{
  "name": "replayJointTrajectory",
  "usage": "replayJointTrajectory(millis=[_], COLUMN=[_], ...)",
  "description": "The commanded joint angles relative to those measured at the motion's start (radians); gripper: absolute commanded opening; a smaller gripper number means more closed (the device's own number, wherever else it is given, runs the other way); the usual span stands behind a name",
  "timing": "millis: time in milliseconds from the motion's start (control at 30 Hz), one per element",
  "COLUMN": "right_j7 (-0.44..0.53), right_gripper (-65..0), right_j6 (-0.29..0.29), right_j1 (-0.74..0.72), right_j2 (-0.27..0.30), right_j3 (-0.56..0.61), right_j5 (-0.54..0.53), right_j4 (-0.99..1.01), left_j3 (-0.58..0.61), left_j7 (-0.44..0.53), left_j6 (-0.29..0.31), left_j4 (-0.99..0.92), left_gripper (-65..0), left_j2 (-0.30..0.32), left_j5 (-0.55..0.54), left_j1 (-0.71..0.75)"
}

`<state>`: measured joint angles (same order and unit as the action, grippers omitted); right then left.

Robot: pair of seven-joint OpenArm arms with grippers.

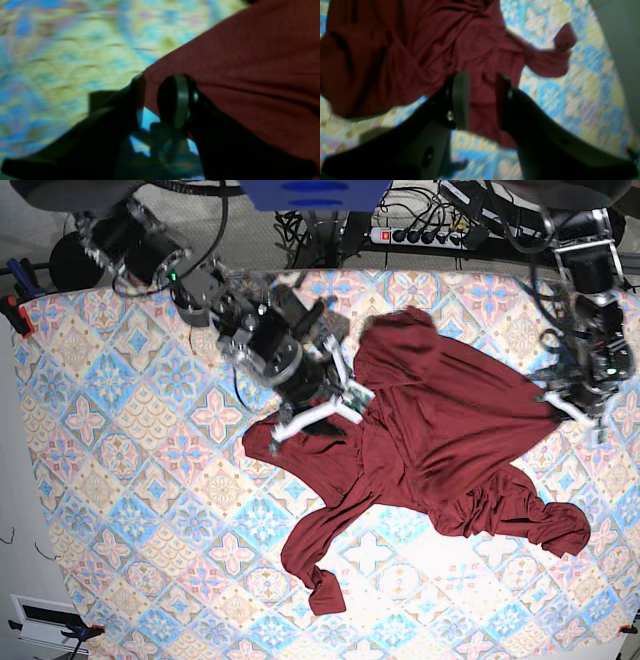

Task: Layout the t-shirt on the table in an organized manner, then fold the t-shirt properly
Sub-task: 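Lift the shirt body with the left gripper and drape it over the pile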

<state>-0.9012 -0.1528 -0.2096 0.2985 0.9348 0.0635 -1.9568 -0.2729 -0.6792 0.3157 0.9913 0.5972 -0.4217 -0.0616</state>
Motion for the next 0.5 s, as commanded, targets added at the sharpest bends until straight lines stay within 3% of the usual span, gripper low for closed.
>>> replayJointTrajectory(millis=[0, 200, 333, 467], right_j7=[0.018, 0.018, 0.018, 0.026], right_gripper=[-47.8, -47.8, -47.6, -47.6], right_j6=[0.011, 0.011, 0.011, 0.011], right_j1=[-0.035, -0.126, -0.184, -0.222], right_j2=[-0.002, -0.002, -0.002, -0.003], right_j3=[-0.007, -0.015, -0.013, -0.012], right_j5=[0.009, -0.083, -0.086, -0.086], right_j4=[-0.014, 0.064, 0.158, 0.257], left_j3=[-0.006, -0.006, -0.006, -0.006], left_j7=[-0.018, -0.001, -0.001, 0.0], left_j6=[-0.031, -0.031, -0.033, -0.033], left_j4=[-0.007, -0.009, -0.009, -0.009], left_gripper=[-46.9, -46.6, -46.5, -46.5], left_j2=[0.053, 0.149, 0.201, 0.214], left_j5=[0.036, 0.036, 0.042, 0.172], left_j1=[-0.001, -0.034, -0.086, -0.156])
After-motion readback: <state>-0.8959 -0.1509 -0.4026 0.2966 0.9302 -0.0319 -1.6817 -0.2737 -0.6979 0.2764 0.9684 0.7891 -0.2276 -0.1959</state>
